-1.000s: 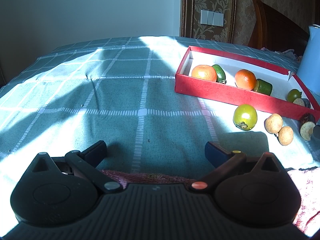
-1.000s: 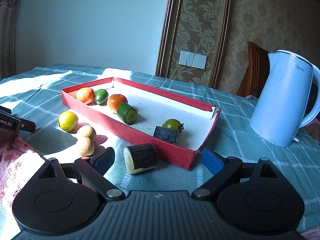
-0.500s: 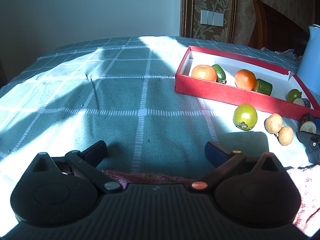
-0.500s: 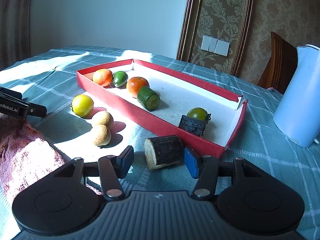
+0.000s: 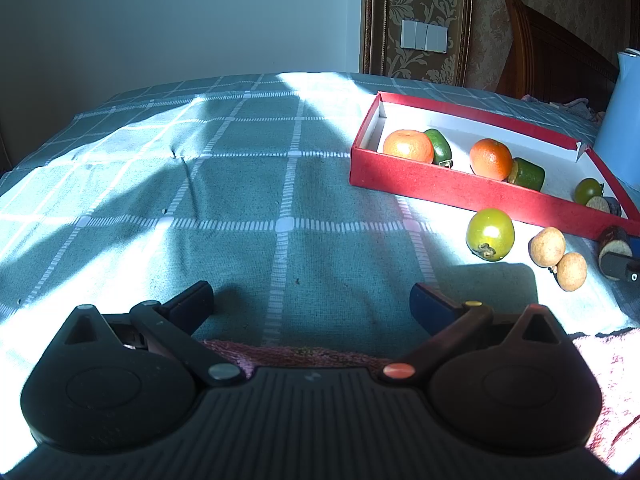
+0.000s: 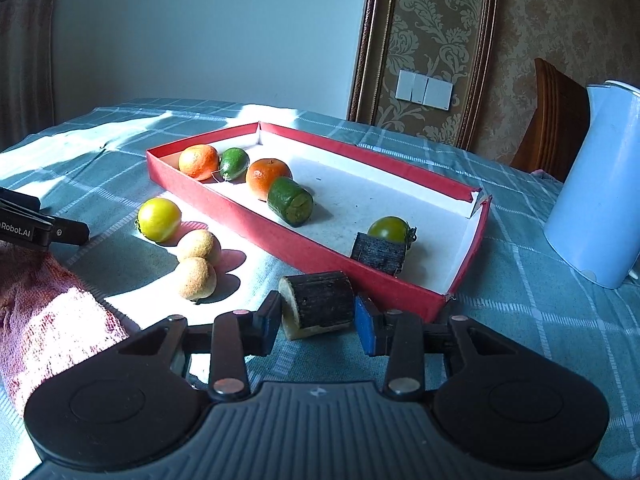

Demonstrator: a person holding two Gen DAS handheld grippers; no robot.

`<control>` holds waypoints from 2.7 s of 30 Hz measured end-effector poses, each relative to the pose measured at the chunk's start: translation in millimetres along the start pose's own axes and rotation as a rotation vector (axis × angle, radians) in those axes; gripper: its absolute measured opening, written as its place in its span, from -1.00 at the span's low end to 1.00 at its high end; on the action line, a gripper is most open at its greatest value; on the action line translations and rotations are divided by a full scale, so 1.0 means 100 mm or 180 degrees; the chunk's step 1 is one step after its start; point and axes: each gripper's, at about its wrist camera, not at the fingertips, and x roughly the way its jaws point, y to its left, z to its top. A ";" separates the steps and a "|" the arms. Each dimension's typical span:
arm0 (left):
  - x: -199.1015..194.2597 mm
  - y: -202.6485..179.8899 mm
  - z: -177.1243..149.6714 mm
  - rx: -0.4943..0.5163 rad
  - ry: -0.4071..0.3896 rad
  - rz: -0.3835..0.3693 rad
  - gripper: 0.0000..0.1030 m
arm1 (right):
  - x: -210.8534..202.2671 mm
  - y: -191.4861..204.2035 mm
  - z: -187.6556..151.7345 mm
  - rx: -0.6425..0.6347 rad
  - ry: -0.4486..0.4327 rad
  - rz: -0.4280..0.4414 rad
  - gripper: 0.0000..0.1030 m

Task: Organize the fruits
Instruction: 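Lift the eggplant chunk into the red tray and open the right gripper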

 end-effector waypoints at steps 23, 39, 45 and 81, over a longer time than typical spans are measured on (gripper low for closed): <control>0.00 0.00 0.00 0.0000 0.0001 0.0000 1.00 | -0.18 0.08 0.34 -0.0141 -0.0307 -0.0166 -0.26; 0.00 0.00 0.00 0.0000 0.0001 0.0000 1.00 | 0.43 -0.08 0.59 -0.0152 -0.0109 -0.0405 -0.26; 0.00 0.00 0.00 0.0000 0.0001 0.0000 1.00 | 0.69 -0.06 0.67 -0.0197 0.0017 -0.0424 -0.26; 0.00 0.00 0.00 -0.0001 0.0001 -0.0001 1.00 | 0.89 -0.15 0.67 -0.0065 0.0099 -0.0473 0.44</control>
